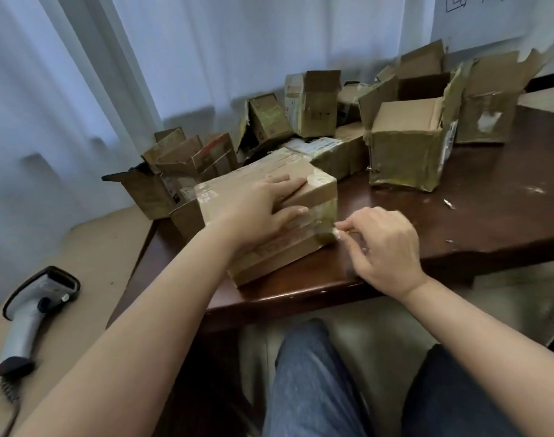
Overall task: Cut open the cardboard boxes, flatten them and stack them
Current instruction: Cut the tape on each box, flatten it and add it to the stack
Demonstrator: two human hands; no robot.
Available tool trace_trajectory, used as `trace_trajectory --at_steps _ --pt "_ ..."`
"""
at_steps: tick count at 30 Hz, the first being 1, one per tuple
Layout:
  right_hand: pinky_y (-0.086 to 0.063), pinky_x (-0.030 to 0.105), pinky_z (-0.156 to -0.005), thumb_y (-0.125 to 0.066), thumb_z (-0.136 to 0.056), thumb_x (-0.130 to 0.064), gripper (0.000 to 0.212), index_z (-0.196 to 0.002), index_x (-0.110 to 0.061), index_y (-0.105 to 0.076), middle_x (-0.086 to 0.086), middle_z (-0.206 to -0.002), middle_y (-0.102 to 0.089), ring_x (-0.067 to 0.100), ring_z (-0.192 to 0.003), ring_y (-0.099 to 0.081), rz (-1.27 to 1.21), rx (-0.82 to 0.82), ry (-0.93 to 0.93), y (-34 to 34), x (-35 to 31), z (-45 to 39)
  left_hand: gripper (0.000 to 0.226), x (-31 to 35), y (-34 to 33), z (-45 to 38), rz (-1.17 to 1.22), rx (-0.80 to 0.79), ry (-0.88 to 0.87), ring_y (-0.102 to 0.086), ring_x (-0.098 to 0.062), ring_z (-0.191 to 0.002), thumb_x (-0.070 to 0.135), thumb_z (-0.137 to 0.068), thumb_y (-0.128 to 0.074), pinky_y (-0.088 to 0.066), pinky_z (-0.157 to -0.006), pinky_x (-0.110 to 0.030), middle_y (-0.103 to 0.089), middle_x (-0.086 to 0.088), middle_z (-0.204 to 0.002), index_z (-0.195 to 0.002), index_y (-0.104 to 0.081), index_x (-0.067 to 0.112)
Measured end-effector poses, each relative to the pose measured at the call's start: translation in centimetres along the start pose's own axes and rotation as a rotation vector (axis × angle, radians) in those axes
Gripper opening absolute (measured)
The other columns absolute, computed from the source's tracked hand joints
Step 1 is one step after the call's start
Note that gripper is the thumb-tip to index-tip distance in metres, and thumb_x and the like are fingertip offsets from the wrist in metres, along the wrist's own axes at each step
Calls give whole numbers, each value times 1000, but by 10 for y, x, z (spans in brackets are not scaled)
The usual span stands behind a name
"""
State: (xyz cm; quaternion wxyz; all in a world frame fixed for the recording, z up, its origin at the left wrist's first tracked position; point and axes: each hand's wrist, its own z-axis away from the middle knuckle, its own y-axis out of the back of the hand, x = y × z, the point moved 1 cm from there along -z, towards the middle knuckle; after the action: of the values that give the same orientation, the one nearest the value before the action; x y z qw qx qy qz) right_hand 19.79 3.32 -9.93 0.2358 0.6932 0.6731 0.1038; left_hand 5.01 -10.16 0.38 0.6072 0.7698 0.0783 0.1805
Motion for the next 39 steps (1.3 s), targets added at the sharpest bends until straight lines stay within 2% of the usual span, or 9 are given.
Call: trace_trajectory --at_steps 3,7,11,18,23,31,34,39 --pt "-34 30 -60 -62 -89 -28 13 -80 -18 -61 -2 -79 -60 21 -71 -55 40 -53 53 -12 -7 -1 51 -8 -1 -4 20 -6 -1 -35 -14 -139 52 -94 -50 -30 -113 -33 -34 9 -154 -143 -38 44" --pt "-26 26 -60 -64 -88 -27 13 -79 -18 -63 -1 -80 -60 21 -69 -53 80 -38 56 -17 -11 -5 50 -10 -2 -4 11 -18 -20 -32 -14 -141 50 -95 -49 -27 -115 -32 -32 7 -155 -144 -37 43" --pt "-31 30 -59 -66 -87 -24 13 -78 -15 -63 2 -80 -61 23 -68 -54 86 -15 98 -11 -7 -8 51 -11 -2 -4 17 -30 -25 -29 -13 -142 50 -95 -48 -23 -116 -28 -31 7 -155 -144 -36 43" --pt "-37 33 -57 -64 -87 -25 13 -78 -15 -64 2 -79 -62 22 -68 -53 57 -46 108 -14 -4 -10 51 -11 -2 -5 35 -55 -4 -29 -13 -142 51 -95 -47 -24 -117 -32 -30 10 -155 -144 -35 46" --pt "-34 33 -58 -64 -88 -26 15 -78 -15 -64 2 -80 -63 24 -67 -54 93 -24 92 -15 -2 -6 50 -11 -2 -6 28 -48 -6 -30 -14 -142 50 -95 -48 -25 -117 -35 -31 9 -155 -144 -36 45" --pt "-33 32 -58 -63 -87 -25 13 -79 -14 -64 3 -79 -62 24 -68 -54 78 -6 75 -17 -4 -8 49 -5 -6 -5 -143 34 -37 -36 -17 -139 43 -98 -48 -34 -111 -35 -36 5 -153 -145 -35 41" --pt "-34 33 -57 -61 -87 -26 14 -79 -15 -64 2 -78 -61 24 -67 -54 97 -15 68 -19 -5 -9 48 -8 -6 -6 -147 27 -47 -38 -18 -139 46 -97 -46 -35 -111 -40 -38 5 -152 -144 -35 43" --pt "-32 31 -57 -59 -88 -27 15 -79 -15 -64 3 -77 -62 25 -66 -54 143 -37 58 -14 6 -11 51 -9 -4 -5 -162 20 -54 -39 -18 -138 53 -95 -44 -37 -110 -39 -38 7 -152 -144 -34 45"
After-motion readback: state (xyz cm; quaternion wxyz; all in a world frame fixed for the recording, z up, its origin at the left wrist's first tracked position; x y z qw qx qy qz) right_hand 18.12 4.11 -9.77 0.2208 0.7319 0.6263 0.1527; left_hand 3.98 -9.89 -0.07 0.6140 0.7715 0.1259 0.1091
